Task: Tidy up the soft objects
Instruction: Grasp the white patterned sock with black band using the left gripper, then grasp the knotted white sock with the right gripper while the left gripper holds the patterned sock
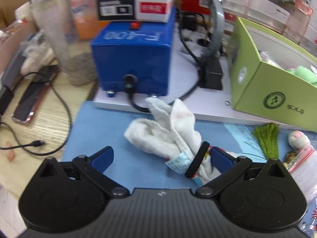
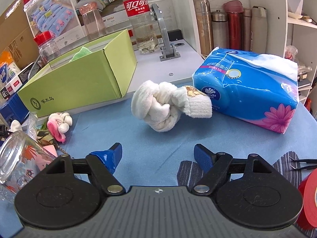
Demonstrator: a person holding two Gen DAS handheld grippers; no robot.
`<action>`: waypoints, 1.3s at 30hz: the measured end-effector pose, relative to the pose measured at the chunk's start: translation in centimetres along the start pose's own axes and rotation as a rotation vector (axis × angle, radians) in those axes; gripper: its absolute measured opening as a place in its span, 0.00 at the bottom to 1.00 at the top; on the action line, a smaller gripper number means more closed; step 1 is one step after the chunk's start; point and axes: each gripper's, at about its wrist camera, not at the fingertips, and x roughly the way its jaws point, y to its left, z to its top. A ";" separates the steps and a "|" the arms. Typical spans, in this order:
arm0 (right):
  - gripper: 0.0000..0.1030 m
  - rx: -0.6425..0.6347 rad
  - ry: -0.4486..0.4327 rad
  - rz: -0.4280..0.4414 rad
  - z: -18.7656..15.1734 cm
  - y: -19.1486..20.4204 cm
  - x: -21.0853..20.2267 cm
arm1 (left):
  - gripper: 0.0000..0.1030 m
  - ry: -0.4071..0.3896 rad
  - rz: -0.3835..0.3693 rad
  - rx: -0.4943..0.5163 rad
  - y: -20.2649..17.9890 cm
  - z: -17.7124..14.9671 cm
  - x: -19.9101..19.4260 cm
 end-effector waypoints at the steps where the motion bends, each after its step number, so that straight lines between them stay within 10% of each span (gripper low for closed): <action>1: 0.64 -0.002 0.001 0.002 0.0 0.1 -0.1 | 0.99 -0.014 0.020 -0.003 0.2 -0.2 -0.5; 4: 0.64 -0.007 -0.001 0.007 0.1 0.2 -0.2 | 0.99 -0.037 0.019 -0.010 0.9 -0.6 -2.0; 8: 0.64 -0.006 -0.021 0.012 0.4 0.3 -0.7 | 0.99 -0.026 -0.169 -0.096 1.0 -1.7 -3.6; 25: 0.64 0.022 -0.020 0.028 1.1 -0.1 -0.2 | 0.99 0.040 -0.004 -0.066 -2.5 -1.0 1.9; 39: 0.64 -0.142 0.070 0.106 4.1 3.5 4.0 | 0.99 0.033 -0.033 -0.032 -1.7 -1.0 2.0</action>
